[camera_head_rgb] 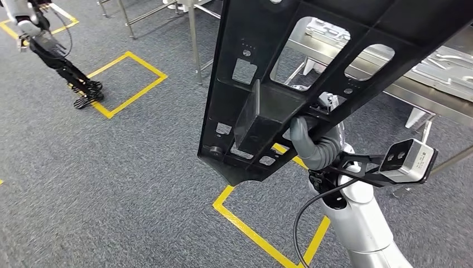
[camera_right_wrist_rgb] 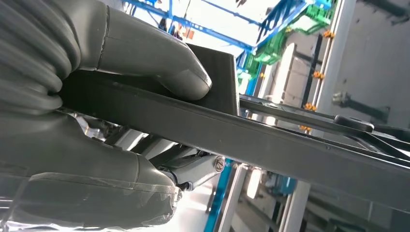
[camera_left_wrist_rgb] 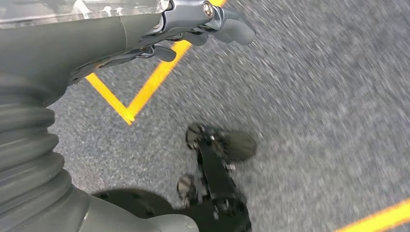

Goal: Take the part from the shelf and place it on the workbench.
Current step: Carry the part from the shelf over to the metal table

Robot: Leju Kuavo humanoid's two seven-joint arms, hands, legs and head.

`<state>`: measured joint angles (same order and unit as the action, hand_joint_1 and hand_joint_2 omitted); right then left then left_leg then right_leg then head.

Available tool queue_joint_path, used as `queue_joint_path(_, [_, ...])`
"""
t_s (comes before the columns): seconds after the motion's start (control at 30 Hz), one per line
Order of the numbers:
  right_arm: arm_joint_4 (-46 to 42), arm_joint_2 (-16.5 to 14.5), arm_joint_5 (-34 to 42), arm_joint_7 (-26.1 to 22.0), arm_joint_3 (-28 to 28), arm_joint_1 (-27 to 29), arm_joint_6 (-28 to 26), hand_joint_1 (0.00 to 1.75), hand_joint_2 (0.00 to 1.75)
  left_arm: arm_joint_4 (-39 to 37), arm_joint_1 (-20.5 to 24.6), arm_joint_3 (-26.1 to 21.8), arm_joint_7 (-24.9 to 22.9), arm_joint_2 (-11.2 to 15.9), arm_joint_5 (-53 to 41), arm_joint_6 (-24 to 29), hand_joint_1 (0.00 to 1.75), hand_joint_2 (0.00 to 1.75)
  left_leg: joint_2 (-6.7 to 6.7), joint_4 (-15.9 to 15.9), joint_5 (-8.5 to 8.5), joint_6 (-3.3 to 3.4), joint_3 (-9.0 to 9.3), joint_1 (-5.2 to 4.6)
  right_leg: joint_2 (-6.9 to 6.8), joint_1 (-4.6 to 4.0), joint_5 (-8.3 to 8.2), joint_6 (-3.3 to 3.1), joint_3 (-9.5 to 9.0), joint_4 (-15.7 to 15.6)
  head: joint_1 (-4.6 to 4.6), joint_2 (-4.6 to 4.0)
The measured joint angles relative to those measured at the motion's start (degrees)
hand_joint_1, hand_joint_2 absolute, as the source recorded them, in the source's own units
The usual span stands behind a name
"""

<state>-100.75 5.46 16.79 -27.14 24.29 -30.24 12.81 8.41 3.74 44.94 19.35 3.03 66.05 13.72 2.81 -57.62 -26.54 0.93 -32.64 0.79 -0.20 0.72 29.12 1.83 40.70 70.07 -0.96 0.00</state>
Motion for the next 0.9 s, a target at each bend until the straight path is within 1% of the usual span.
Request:
queue_joint_path(0.03, [0.1,-0.2,-0.1,-0.1,0.2,-0.1,-0.2,1.75,1.75,0.0,0.1,0.1,0.0,0.0,0.0,0.0,0.00,1.75,0.56,0.0,-0.12,-0.09,0.18,-0.08,-1.16,-0.18,-1.73,-0.34,-2.46,-4.6,0.00,0.00])
queue_joint_path(0.07, [0.1,-0.3,-0.2,-0.2,0.3,-0.1,-0.4,1.75,1.75,0.0,0.2,0.2,0.0,0.0,0.0,0.0,0.00,1.75,1.07,0.0,-0.26,-0.28,0.33,-0.24,-2.28,-0.47,-2.99,-0.73,-4.58,-8.5,0.04,0.00])
queue_joint_path(0.1, [0.1,-0.5,-0.3,-0.3,0.5,-0.3,-0.6,1.75,1.75,0.0,0.2,0.3,0.0,-0.1,0.0,0.0,0.00,1.75,1.55,0.0,-0.40,-0.53,0.47,-0.37,-3.09,-0.76,-3.68,-1.09,-6.00,-11.3,0.04,0.00])
queue_joint_path(0.13, [0.1,-0.6,-0.2,-0.4,0.6,-0.4,-0.7,1.75,1.75,0.0,0.3,0.4,0.0,-0.1,0.0,0.0,0.00,1.75,2.02,0.0,-0.50,-0.81,0.59,-0.46,-3.50,-1.03,-3.75,-1.39,-6.55,-12.5,0.08,0.00])
queue_joint_path(0.17, [0.2,-0.6,-0.2,-0.4,0.7,-0.4,-0.7,1.75,1.75,0.0,0.3,0.4,0.0,-0.1,0.0,0.0,0.00,1.75,2.52,0.1,-0.55,-1.11,0.73,-0.52,-3.00,-1.17,-3.77,-1.60,-6.49,-12.5,0.10,0.00])
queue_joint_path(0.2, [0.2,-0.6,-0.2,-0.5,0.7,-0.4,-0.8,1.75,1.75,0.0,0.3,0.5,0.0,-0.1,0.0,0.0,0.00,1.75,2.92,0.2,-0.64,-1.43,0.91,-0.54,-2.33,-1.03,-3.92,-1.88,-6.53,-12.8,0.11,0.00])
queue_joint_path(0.23, [0.2,-0.7,-0.1,-0.5,0.7,-0.5,-0.8,1.75,1.75,0.0,0.4,0.5,0.0,-0.1,0.0,0.0,0.00,1.75,2.58,0.0,-0.91,-1.74,0.99,-0.48,-1.75,-0.83,-4.11,-2.14,-6.70,-13.1,0.16,0.00])
queue_joint_path(0.27, [0.2,-0.7,0.0,-0.5,0.8,-0.6,-0.8,1.75,1.75,0.0,0.4,0.6,0.0,-0.1,0.0,0.0,0.00,1.75,1.63,-0.9,-1.67,-2.00,0.70,-0.40,-1.19,-0.61,-4.32,-2.45,-6.88,-13.4,0.18,0.00])
queue_joint_path(0.3, [0.2,-0.8,0.1,-0.6,0.8,-0.6,-0.8,1.75,1.75,0.0,0.4,0.7,0.0,0.0,0.0,0.0,0.00,1.75,0.29,-3.2,-3.08,-2.24,-0.24,-0.30,-0.60,-0.38,-4.52,-2.70,-7.08,-13.7,0.33,0.00])
queue_joint_path(0.33, [0.3,-0.9,0.3,-0.6,0.9,-0.7,-0.8,1.75,1.75,0.0,0.4,0.7,0.0,0.0,0.0,0.0,0.00,1.75,-1.13,-6.7,-4.90,-2.41,-1.83,-0.16,-0.03,-0.34,-4.59,-2.82,-7.14,-13.8,0.45,0.00])
queue_joint_path(0.37, [0.4,-1.0,0.4,-0.6,0.9,-0.7,-0.8,1.75,1.75,0.0,0.3,0.8,0.0,0.0,0.0,0.0,0.00,1.75,-1.92,-10.9,-6.76,-2.53,-3.86,-0.11,0.61,-0.34,-4.60,-2.91,-7.12,-13.8,0.57,0.00])
queue_joint_path(0.4, [0.6,-1.1,0.6,-0.6,1.0,-0.7,-0.8,1.75,1.75,0.0,0.2,0.9,0.0,0.0,0.0,0.1,0.00,1.75,-2.25,-14.6,-8.00,-2.65,-5.76,-0.08,1.35,-0.36,-4.59,-2.93,-7.11,-13.7,0.67,0.00])
queue_joint_path(0.43, [0.7,-1.1,0.6,-0.5,1.0,-0.7,-0.8,1.75,1.75,0.0,0.1,0.9,0.0,0.0,0.0,0.2,0.00,1.75,-2.34,-16.5,-8.12,-2.71,-6.90,-0.06,2.10,-0.37,-4.56,-2.92,-7.11,-13.6,0.68,0.00])
queue_joint_path(0.47, [0.9,-1.1,0.7,-0.5,1.1,-0.7,-0.8,1.75,1.75,0.0,0.0,0.9,0.0,0.0,0.0,0.3,0.00,1.75,-2.42,-16.2,-7.04,-2.72,-6.97,-0.03,2.91,-0.35,-4.52,-2.85,-7.13,-13.5,0.69,0.00])
queue_joint_path(0.5, [1.1,-1.1,0.7,-0.5,1.1,-0.7,-0.8,1.75,1.75,0.0,0.0,0.9,0.0,0.0,0.0,0.4,0.00,1.75,-2.72,-13.5,-4.98,-2.70,-5.96,0.05,3.72,-0.30,-4.43,-2.73,-7.16,-13.3,0.69,0.00])
queue_joint_path(0.53, [1.2,-1.1,0.8,-0.5,1.1,-0.8,-0.8,1.75,1.75,0.0,0.0,0.9,0.0,0.0,0.0,0.4,0.00,1.75,-3.52,-9.3,-2.58,-2.68,-4.26,0.20,4.47,-0.24,-4.29,-2.54,-7.18,-13.1,0.70,0.00])
queue_joint_path(0.57, [1.3,-1.1,0.8,-0.5,1.1,-0.9,-0.8,1.75,1.75,0.0,0.0,0.9,0.1,0.1,0.0,0.5,0.00,1.75,-4.80,-5.4,-0.98,-2.60,-2.55,0.34,5.17,-0.26,-4.14,-2.26,-7.07,-12.8,0.70,0.00])
queue_joint_path(0.6, [1.5,-1.1,0.9,-0.5,1.1,-1.0,-0.8,1.75,1.75,0.0,0.0,1.0,0.2,0.1,-0.1,0.5,0.00,1.75,-5.92,-2.6,-0.06,-2.42,-1.31,0.47,5.81,-0.24,-4.05,-1.96,-6.85,-12.5,0.71,0.00])
queue_joint_path(0.63, [1.5,-1.1,1.0,-0.6,1.2,-1.1,-0.8,1.75,1.75,0.0,0.1,1.1,0.2,0.1,-0.3,0.5,0.00,1.75,-6.68,-1.1,0.14,-2.17,-0.65,0.49,6.38,-0.20,-4.04,-1.63,-6.59,-12.3,0.71,0.00])
queue_joint_path(0.67, [1.6,-1.1,1.2,-0.6,1.2,-1.1,-0.8,1.75,1.75,0.0,0.1,1.3,0.3,0.1,-0.5,0.5,0.00,1.75,-6.80,-0.9,-0.13,-1.83,-0.50,0.39,6.96,-0.14,-4.13,-1.24,-6.33,-12.3,0.72,0.00])
queue_joint_path(0.7, [1.6,-1.1,1.3,-0.6,1.2,-1.2,-0.9,1.75,1.75,0.0,0.2,1.6,0.3,0.1,-0.7,0.4,0.00,1.75,-6.28,-0.8,0.00,-1.43,-0.48,0.33,7.55,-0.01,-4.28,-0.86,-6.15,-12.4,0.73,0.00])
queue_joint_path(0.73, [1.6,-1.1,1.4,-0.6,1.2,-1.2,-1.0,1.75,1.75,0.0,0.3,1.9,0.3,0.1,-0.8,0.4,0.00,1.75,-5.62,-0.6,0.14,-1.03,-0.41,0.31,7.53,0.05,-4.25,-0.53,-6.02,-12.3,0.72,0.00])
queue_joint_path(0.77, [1.6,-1.1,1.5,-0.6,1.2,-1.2,-1.1,1.75,1.75,0.0,0.4,2.1,0.3,0.0,-0.8,0.3,0.00,1.75,-4.94,-0.4,0.29,-0.58,-0.31,0.34,6.55,-0.02,-3.75,-0.24,-5.60,-11.5,0.56,0.00])
queue_joint_path(0.8, [1.6,-1.1,1.5,-0.6,1.2,-1.3,-1.3,1.75,1.75,0.0,0.4,2.3,0.3,0.0,-0.9,0.3,0.00,1.75,-4.23,-0.1,0.44,-0.22,-0.24,0.38,5.01,-0.12,-2.64,0.00,-4.68,-9.7,0.39,0.00])
queue_joint_path(0.83, [1.6,-1.1,1.6,-0.6,1.2,-1.3,-1.5,1.75,1.75,0.0,0.4,2.4,0.2,0.0,-0.9,0.2,0.00,1.75,-3.52,0.0,0.50,0.05,-0.21,0.34,3.13,-0.18,-0.99,0.17,-3.21,-6.6,0.22,0.00])
queue_joint_path(0.87, [1.6,-1.0,1.6,-0.7,1.2,-1.3,-1.7,1.75,1.75,0.0,0.3,2.4,0.1,0.0,-0.8,0.2,0.00,1.75,-2.84,0.1,0.48,0.23,-0.23,0.22,1.63,-0.22,0.91,0.33,-1.23,-2.6,0.03,0.00])
queue_joint_path(0.9, [1.6,-1.0,1.6,-0.7,1.2,-1.2,-1.9,1.75,1.75,0.0,0.2,2.5,-0.1,0.0,-0.8,0.1,0.00,1.75,-2.13,0.1,0.45,0.30,-0.28,0.08,0.95,-0.15,2.42,0.43,0.70,1.3,0.02,0.00])
